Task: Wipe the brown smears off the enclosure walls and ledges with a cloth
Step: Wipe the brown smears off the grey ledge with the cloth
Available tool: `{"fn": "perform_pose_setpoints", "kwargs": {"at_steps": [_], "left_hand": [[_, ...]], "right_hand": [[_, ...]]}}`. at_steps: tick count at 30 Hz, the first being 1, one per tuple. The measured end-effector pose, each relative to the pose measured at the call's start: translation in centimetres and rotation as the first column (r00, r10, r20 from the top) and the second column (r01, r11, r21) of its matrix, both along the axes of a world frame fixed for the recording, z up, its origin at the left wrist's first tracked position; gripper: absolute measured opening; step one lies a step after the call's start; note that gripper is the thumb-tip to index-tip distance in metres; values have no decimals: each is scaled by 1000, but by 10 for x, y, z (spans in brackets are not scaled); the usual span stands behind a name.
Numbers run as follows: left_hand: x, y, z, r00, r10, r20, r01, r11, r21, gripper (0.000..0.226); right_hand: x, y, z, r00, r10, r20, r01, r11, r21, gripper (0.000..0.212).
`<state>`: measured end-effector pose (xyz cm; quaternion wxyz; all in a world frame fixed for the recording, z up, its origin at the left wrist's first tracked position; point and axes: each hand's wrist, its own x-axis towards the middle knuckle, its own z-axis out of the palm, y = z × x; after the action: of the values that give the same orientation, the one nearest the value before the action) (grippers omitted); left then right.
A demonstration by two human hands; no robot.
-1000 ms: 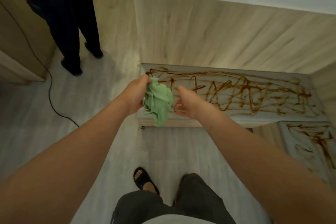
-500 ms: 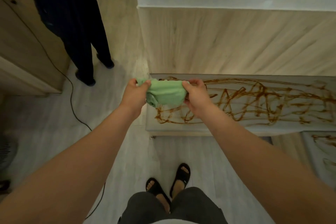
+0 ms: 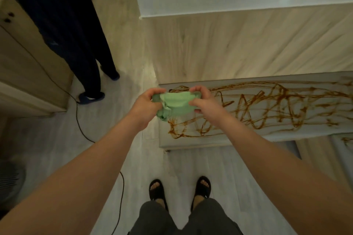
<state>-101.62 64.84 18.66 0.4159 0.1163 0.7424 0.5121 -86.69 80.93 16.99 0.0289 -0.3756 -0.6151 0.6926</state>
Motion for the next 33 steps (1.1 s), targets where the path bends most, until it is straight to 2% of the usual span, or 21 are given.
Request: {"fn": "perform_pose_setpoints", "kwargs": {"at_steps": [2, 4, 6, 8, 11, 13, 15, 17, 19, 21, 24, 27, 29, 31, 33], "left_hand": [[-9, 2, -7, 999, -8, 53, 7, 1000, 28, 40], [-18, 0, -14, 994, 8, 111, -12, 999, 31, 29], [-29, -4, -25, 999, -39, 37, 39, 999, -21, 28], [-39, -10, -37, 981, -156, -110, 146, 984, -100, 31], [-51, -15, -60, 863, -405, -303, 321, 901, -291, 33], [-58, -16, -79, 743, -540, -394, 396, 831, -391, 34], [-62, -17, -94, 671, -588, -452, 415, 803, -428, 28], [-65, -20, -113, 691, -552, -467, 374, 825, -423, 15], [-66, -24, -137, 768, -481, -423, 337, 865, -372, 6], [-62, -26, -165, 869, -388, -308, 308, 910, -279, 12], [-54, -28, -206, 936, -286, -206, 245, 948, -201, 14], [-48, -29, -260, 944, -264, -199, 221, 951, -215, 8], [-48, -30, -299, 941, -295, -168, 242, 930, -275, 19], [-49, -30, -340, 927, -352, -132, 288, 890, -353, 41], [-50, -30, -375, 879, -446, -172, 333, 829, -450, 51]], "right_hand": [[-6, -6, -7, 1000, 6, 22, -6, 1000, 15, 35], [-12, -15, -13, 999, 3, 50, -7, 995, 96, 36], [-16, -21, -21, 994, 32, 101, -50, 983, 179, 40], [-20, -23, -30, 975, 107, 192, -155, 954, 256, 51], [-29, -31, -45, 909, 196, 369, -353, 834, 425, 64], [-35, -37, -62, 892, 169, 419, -385, 770, 509, 57], [-37, -39, -77, 899, 105, 425, -340, 780, 525, 39], [-38, -37, -101, 901, 64, 429, -304, 799, 519, 20], [-39, -36, -127, 913, 76, 402, -276, 841, 466, 14], [-38, -36, -153, 934, 86, 348, -221, 903, 368, 9], [-35, -39, -195, 958, 55, 281, -137, 950, 281, 7], [-30, -40, -248, 965, -15, 261, -50, 970, 239, 24], [-28, -40, -286, 950, -33, 312, -43, 971, 236, 39], [-25, -40, -329, 902, -1, 431, -171, 917, 361, 56], [-22, -43, -369, 856, 30, 516, -336, 790, 513, 59]]}}
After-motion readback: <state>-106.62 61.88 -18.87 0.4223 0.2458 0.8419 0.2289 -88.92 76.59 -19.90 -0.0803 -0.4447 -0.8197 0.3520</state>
